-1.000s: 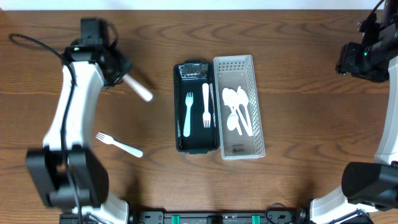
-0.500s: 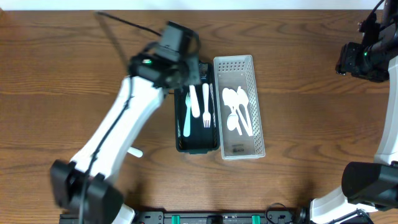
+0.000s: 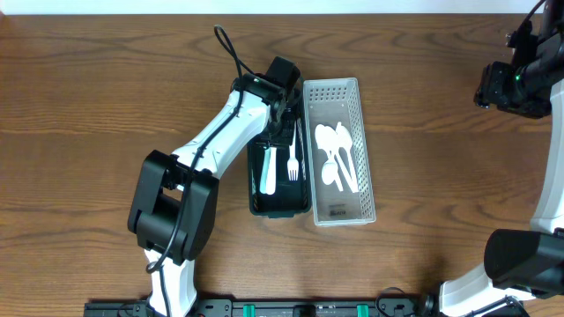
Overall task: Pack container
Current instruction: 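Carry the spoon into the green basket and open the left gripper, then move the left gripper to the last white fork and grasp it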
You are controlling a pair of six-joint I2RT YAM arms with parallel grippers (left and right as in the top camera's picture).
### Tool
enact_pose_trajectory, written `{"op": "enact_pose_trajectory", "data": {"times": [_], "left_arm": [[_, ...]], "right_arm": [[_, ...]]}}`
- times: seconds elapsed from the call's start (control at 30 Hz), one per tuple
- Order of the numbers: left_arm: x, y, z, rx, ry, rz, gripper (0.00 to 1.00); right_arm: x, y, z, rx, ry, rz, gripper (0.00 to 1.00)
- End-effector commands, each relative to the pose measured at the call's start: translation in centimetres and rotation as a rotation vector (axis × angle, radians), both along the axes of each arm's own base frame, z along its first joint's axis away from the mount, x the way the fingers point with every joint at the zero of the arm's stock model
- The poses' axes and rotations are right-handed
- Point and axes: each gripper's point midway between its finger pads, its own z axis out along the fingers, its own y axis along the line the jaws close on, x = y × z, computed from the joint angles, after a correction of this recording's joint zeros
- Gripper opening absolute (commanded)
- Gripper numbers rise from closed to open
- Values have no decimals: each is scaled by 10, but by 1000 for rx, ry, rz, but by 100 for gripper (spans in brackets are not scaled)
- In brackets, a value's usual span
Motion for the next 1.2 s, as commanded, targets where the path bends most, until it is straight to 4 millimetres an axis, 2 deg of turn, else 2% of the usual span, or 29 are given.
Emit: {"op": "enact_pose_trajectory", "data": {"times": [0.0,0.1,0.23,0.3,0.37,0.47,0.57,0.63,0.73,0.77,0.83,0.9,0.97,1.0,1.07,1.17], "left_arm": [[-1,2,-1,14,1,-59,33],[-2,2,-1,15,3,-60,40],[-1,2,4,10,-9,-61,40],[0,1,14,3,-34,-87,41],[4,6,32,18,-86,-92,43],[7,15,80,34,-197,-110,48],[4,30,140,31,-336,-93,63],[-4,47,185,2,-442,-54,68],[-19,85,235,-42,-553,71,68],[-27,106,251,-57,-582,156,69],[-40,140,267,-74,-610,311,71],[-56,178,274,-86,-609,510,72],[-76,216,270,-86,-566,741,72],[-84,228,265,-82,-537,830,73],[-107,256,246,-67,-440,1064,80],[-128,278,214,-37,-320,1273,89]], "right_arm": [[1,-1,4,7,-16,8,59],[1,-1,4,6,-15,8,59],[1,-1,5,6,-16,8,59],[1,-1,5,6,-17,8,59],[2,-1,5,5,-21,8,59],[2,-2,5,0,-21,6,59],[2,-2,5,0,-21,6,60],[2,-2,5,1,-19,7,60],[1,-2,5,1,-18,7,60],[1,-2,5,1,-19,7,61],[1,-2,5,0,-18,12,61],[1,-2,5,-3,-19,22,61],[1,-2,5,-4,-19,25,62],[2,-2,5,-4,-19,25,62],[2,-2,5,-4,-19,25,62],[2,-2,5,-5,-22,25,63]]}}
